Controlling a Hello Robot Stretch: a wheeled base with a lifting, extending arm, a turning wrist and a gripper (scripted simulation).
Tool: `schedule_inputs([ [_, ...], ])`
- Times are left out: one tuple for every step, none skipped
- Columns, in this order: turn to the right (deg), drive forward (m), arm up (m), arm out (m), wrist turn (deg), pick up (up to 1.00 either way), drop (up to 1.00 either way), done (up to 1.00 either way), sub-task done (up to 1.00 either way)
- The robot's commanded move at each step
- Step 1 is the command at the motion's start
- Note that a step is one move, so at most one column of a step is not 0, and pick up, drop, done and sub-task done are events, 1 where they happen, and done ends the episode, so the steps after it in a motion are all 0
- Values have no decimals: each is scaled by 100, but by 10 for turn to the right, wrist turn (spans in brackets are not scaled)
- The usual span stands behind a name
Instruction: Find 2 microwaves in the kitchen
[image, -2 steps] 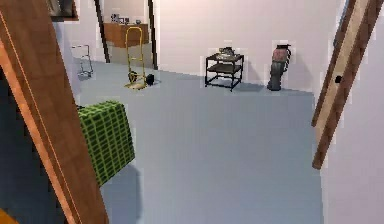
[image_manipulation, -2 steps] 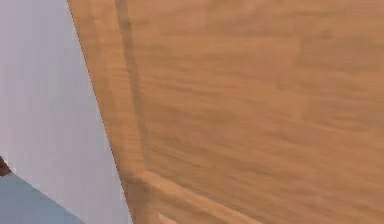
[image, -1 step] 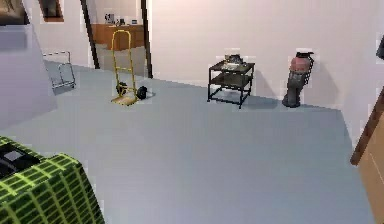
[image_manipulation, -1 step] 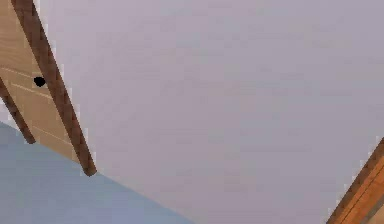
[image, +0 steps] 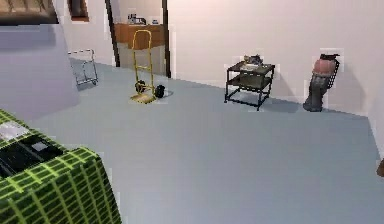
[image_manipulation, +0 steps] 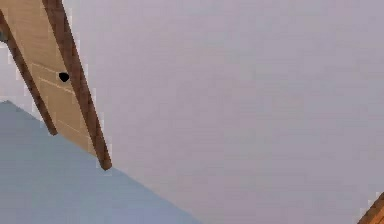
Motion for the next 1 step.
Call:
schedule_inputs([
  [0,100,0,0,0,0,0,0,0],
])
